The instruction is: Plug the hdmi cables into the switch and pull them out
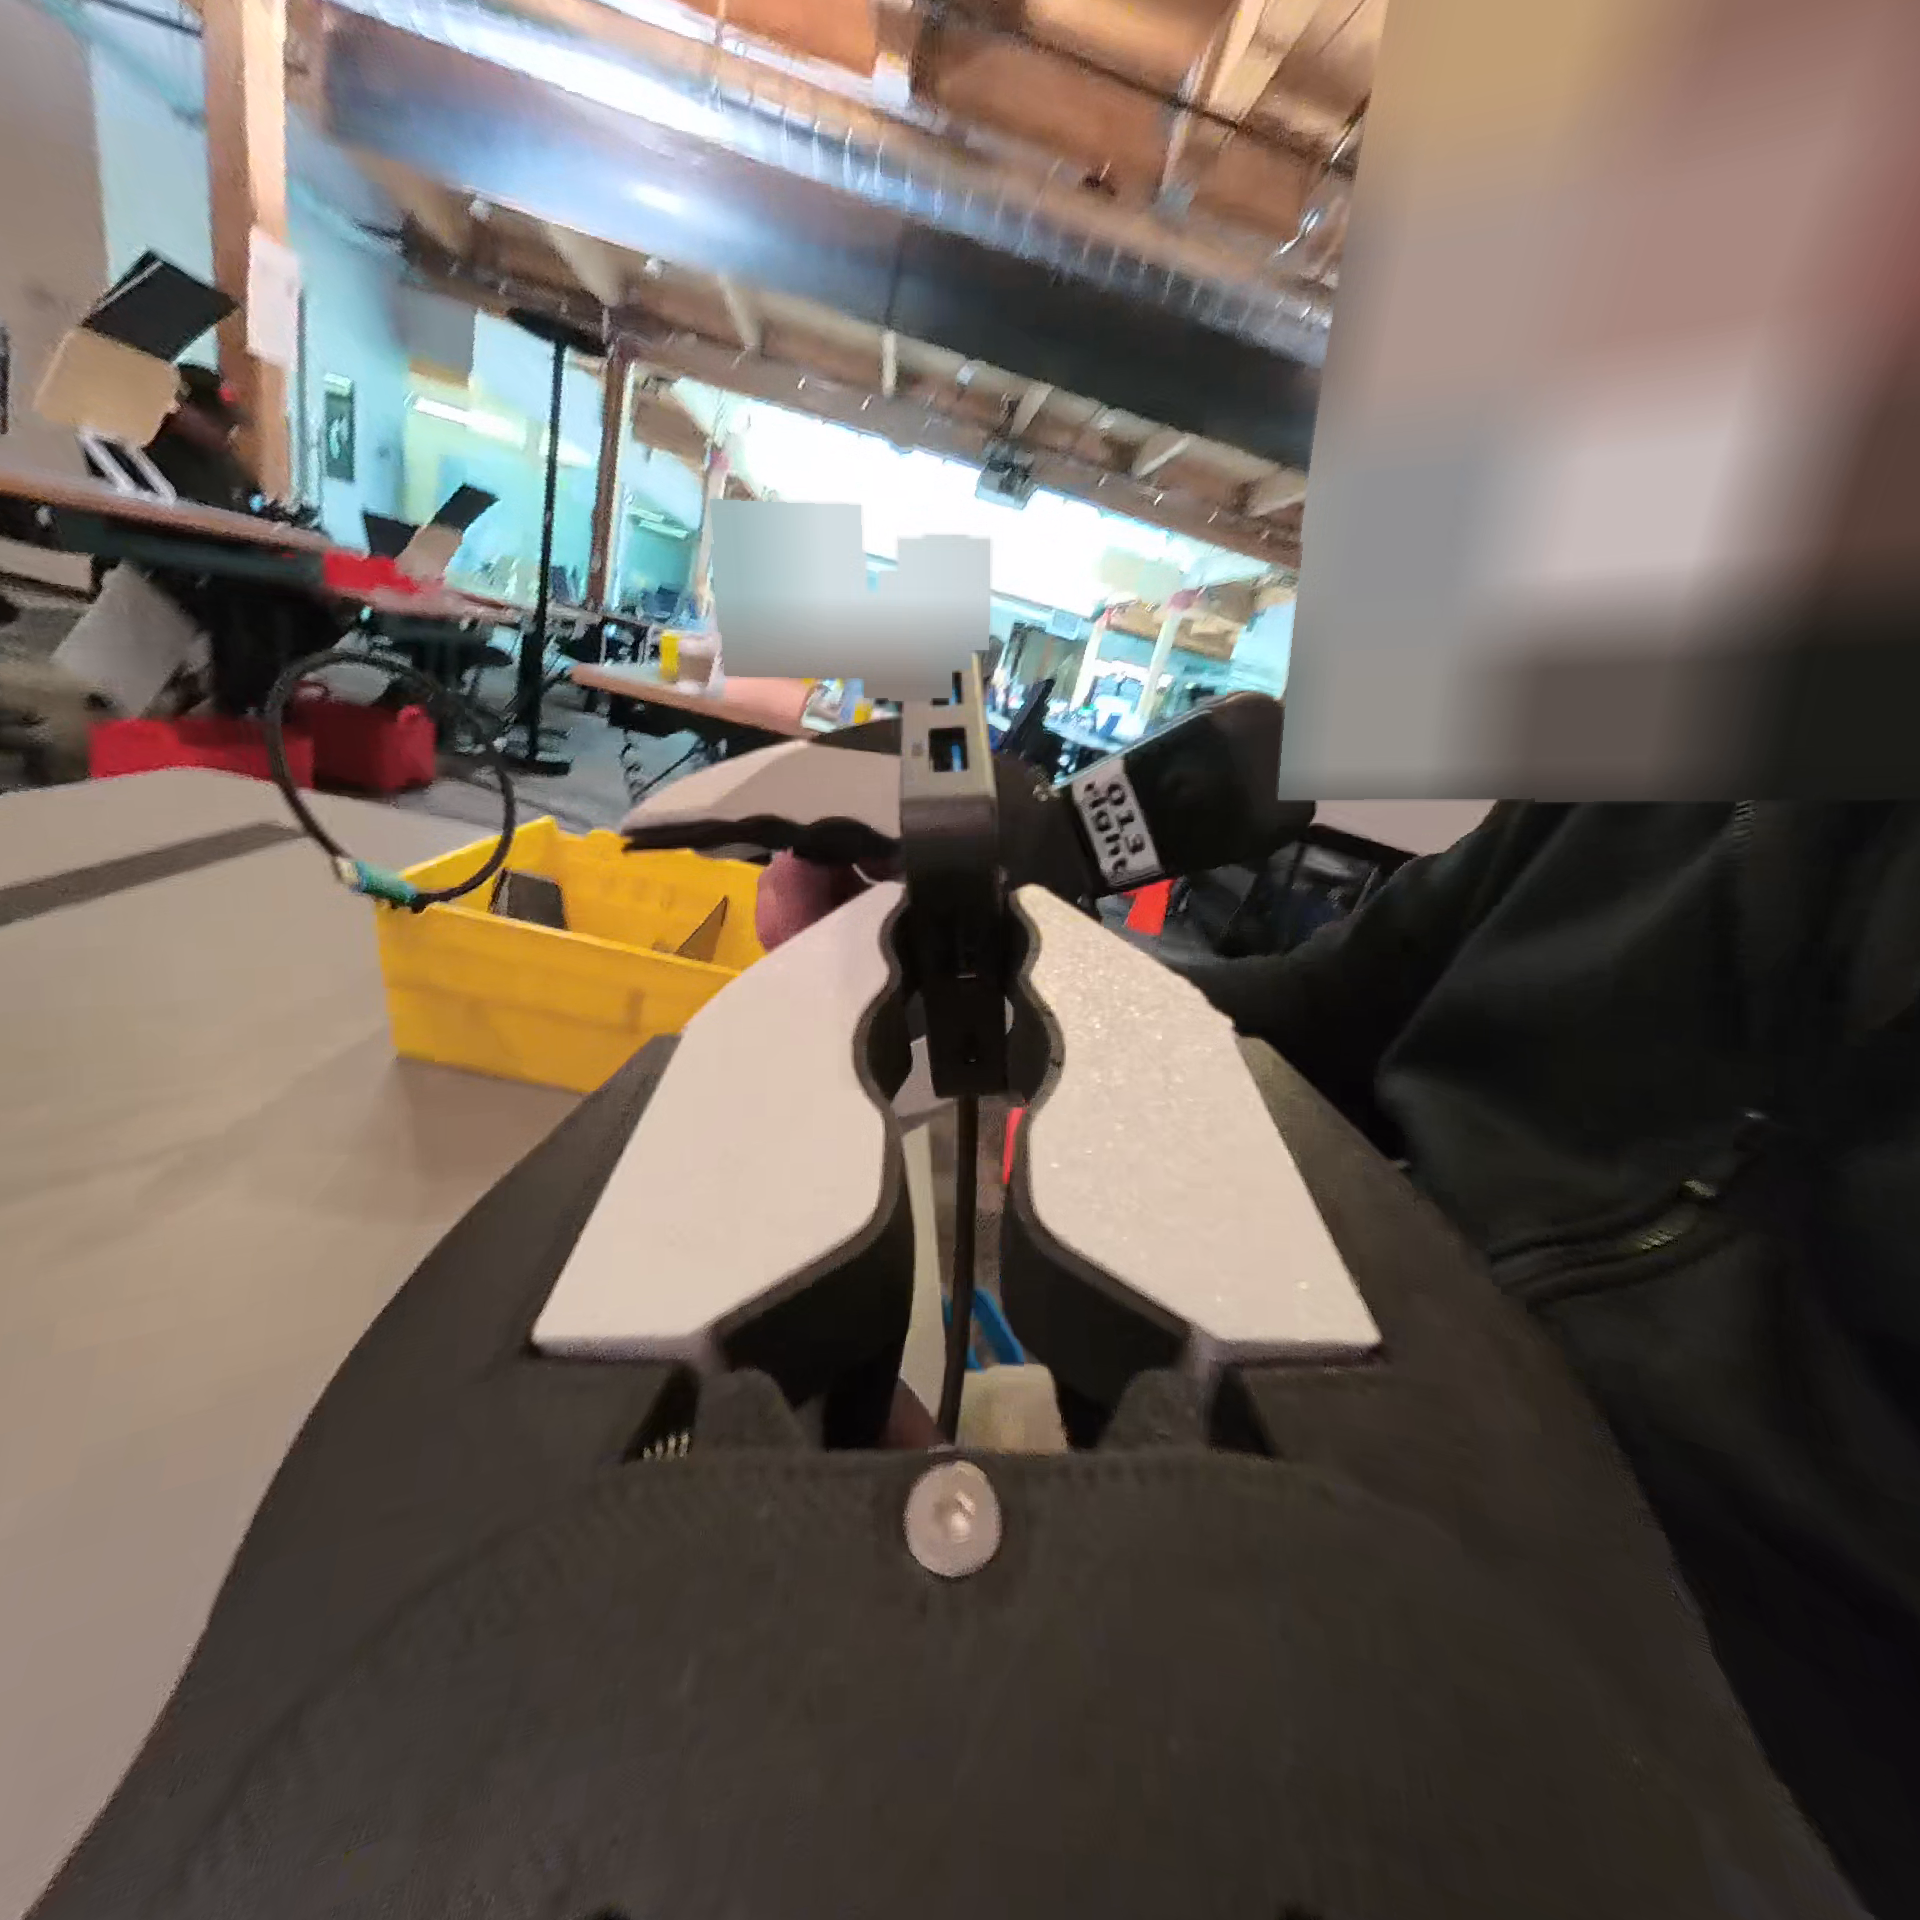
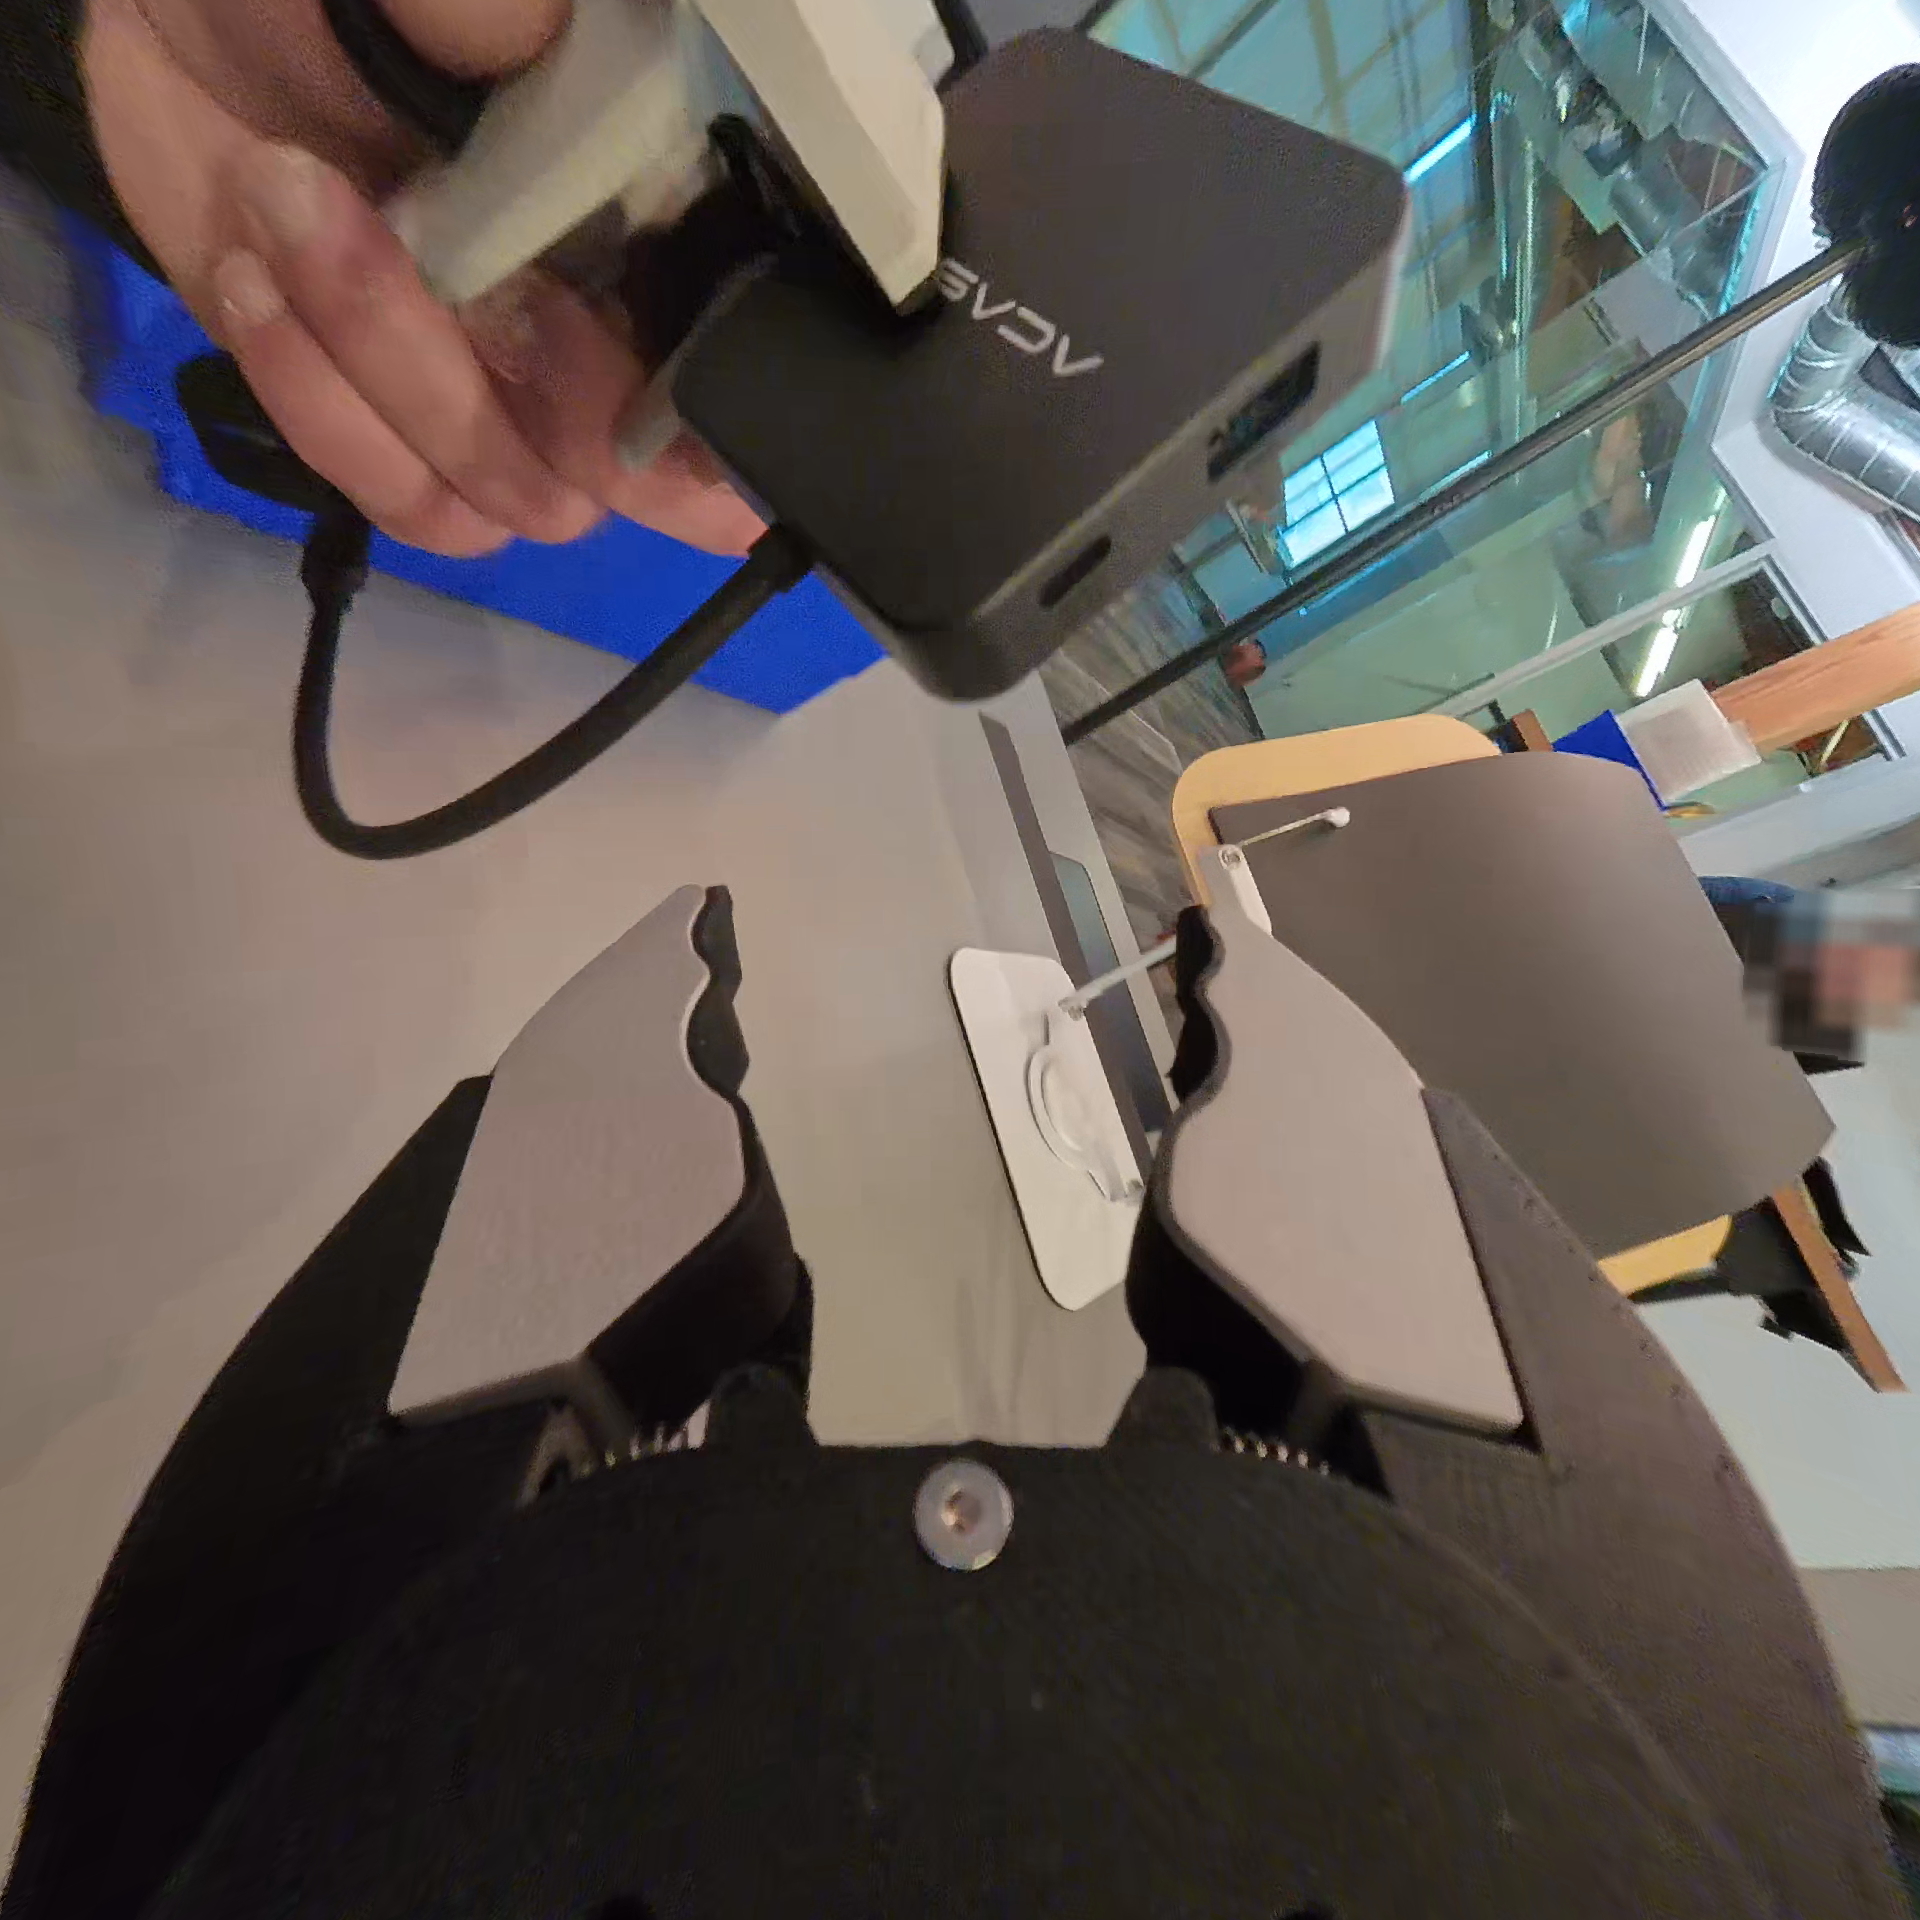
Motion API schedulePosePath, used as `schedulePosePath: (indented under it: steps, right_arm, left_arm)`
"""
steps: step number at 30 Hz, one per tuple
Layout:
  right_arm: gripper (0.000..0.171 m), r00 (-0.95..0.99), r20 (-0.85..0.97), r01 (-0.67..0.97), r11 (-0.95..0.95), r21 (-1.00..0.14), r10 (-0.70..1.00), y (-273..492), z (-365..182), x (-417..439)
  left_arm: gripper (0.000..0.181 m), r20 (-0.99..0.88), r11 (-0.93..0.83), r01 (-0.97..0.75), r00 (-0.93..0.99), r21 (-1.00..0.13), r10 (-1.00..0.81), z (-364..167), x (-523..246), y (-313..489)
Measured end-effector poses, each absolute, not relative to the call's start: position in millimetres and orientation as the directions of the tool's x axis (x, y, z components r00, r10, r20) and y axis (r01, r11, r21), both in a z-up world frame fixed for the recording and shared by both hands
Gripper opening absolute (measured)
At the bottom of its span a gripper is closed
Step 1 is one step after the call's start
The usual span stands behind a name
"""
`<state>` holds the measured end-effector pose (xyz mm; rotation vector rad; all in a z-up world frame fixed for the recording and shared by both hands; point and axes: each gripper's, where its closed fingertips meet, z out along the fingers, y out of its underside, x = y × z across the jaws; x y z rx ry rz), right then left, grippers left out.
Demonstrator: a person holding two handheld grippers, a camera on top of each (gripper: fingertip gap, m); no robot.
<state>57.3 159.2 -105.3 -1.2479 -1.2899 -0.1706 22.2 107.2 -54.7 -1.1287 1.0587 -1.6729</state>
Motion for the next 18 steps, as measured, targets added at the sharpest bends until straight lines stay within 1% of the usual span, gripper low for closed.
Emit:
schedulePosePath:
  steps: [6,18]
  right_arm:
    - [0.078,0.383,0.747,0.644,0.423,-0.637,0.543,151.6,-93.9,55.9]
    - [0.076,0.36,0.766,0.644,0.452,-0.617,0.533,144.8,-88.7,48.2]
  left_arm:
    - [0.014,0.235,-0.306,0.219,-0.3,-0.926,-0.925,-46.1,11.2,107.2]
    - [0.014,0.223,-0.301,0.205,-0.332,-0.931,-0.917,-47.4,10.6,101.3]
